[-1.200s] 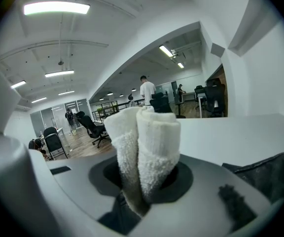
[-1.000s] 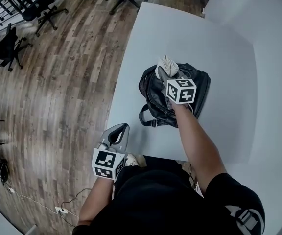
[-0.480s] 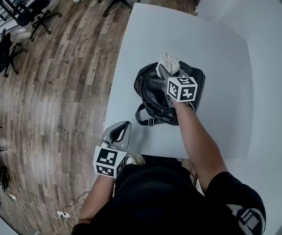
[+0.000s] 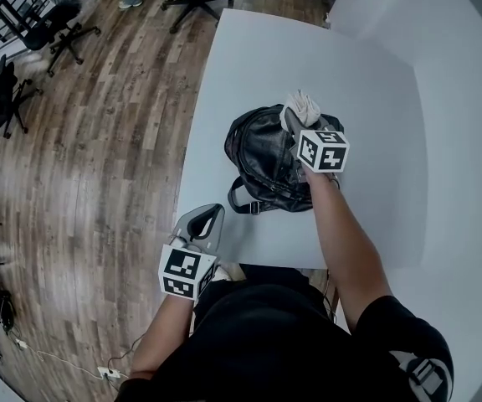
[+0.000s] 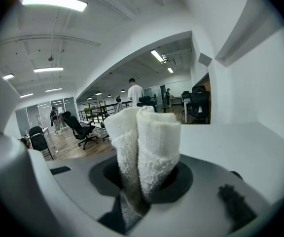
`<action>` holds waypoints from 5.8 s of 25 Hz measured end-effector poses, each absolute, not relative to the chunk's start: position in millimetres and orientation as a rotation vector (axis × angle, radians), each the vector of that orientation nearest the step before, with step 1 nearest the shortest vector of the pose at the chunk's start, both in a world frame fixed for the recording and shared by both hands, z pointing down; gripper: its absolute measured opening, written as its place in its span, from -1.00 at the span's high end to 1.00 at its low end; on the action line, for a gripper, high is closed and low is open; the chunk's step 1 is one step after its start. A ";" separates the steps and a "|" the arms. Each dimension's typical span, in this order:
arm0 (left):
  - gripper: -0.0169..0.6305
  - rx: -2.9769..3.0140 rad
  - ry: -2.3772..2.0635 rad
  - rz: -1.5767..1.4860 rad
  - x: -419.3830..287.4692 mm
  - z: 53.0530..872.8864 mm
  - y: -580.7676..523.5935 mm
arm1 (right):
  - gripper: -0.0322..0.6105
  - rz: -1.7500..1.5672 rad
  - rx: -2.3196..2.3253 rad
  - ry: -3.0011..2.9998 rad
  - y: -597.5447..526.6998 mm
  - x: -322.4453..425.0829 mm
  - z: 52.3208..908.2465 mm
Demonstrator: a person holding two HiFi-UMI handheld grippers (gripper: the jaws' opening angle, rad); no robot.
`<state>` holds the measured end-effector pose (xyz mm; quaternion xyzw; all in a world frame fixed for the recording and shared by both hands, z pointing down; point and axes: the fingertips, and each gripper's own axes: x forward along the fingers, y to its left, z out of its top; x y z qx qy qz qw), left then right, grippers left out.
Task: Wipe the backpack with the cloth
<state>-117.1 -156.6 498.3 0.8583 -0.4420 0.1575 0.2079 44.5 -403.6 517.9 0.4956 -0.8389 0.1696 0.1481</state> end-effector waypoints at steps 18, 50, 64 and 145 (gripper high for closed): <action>0.93 2.445 -1.148 0.454 -96.9 492.8 -154.7 | 0.58 0.451 1.594 -2.382 -391.4 106.9 477.3; 0.93 2.525 -1.067 0.448 -78.8 482.1 -140.8 | 0.58 0.372 1.818 -2.305 -350.3 185.2 432.6; 0.93 2.335 -1.120 0.307 -100.3 482.5 -145.2 | 0.58 0.450 1.579 -2.451 -342.8 98.7 457.8; 0.93 2.512 -1.006 0.467 -63.6 482.5 -119.5 | 0.58 0.468 1.656 -2.412 -313.4 125.6 460.6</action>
